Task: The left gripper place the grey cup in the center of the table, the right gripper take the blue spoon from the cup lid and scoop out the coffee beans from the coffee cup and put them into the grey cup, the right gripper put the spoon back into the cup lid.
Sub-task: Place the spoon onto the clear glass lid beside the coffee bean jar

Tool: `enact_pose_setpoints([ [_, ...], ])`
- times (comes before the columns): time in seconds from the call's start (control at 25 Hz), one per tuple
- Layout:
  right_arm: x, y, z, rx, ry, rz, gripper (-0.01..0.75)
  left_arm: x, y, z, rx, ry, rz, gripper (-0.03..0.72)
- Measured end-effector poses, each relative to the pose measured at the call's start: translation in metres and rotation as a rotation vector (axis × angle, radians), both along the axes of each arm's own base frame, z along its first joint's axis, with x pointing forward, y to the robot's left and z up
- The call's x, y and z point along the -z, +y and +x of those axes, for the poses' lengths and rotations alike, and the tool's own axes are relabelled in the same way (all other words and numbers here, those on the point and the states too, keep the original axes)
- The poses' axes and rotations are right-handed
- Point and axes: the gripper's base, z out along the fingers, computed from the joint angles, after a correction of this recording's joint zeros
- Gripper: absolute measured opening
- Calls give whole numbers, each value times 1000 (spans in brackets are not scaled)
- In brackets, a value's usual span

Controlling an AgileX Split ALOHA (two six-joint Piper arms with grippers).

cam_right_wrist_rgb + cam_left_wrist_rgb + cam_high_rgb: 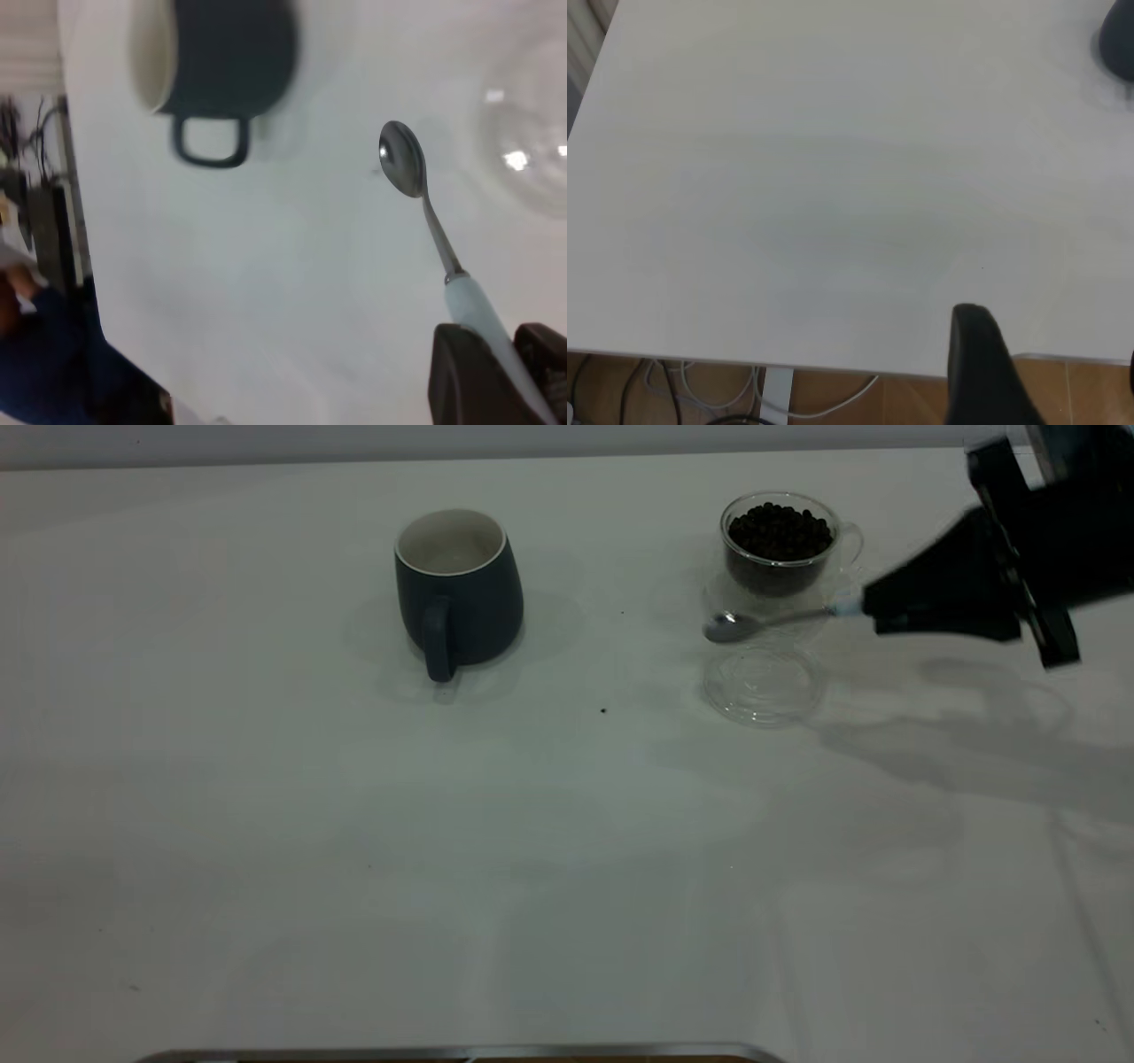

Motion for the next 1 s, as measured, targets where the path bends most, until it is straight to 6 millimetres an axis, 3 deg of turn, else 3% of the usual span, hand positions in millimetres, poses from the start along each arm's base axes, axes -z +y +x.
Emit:
enact_pose_setpoints([
  [0.32, 27, -14, 4, 34, 49, 30, 105, 0, 0, 0, 0, 0, 0, 466],
  [0.64, 39, -19, 27, -26, 38, 31, 105, 0, 0, 0, -1, 0, 1, 466],
  [1.0, 51, -21, 36, -67, 40, 22, 105, 0, 0, 0, -1, 0, 1, 466],
])
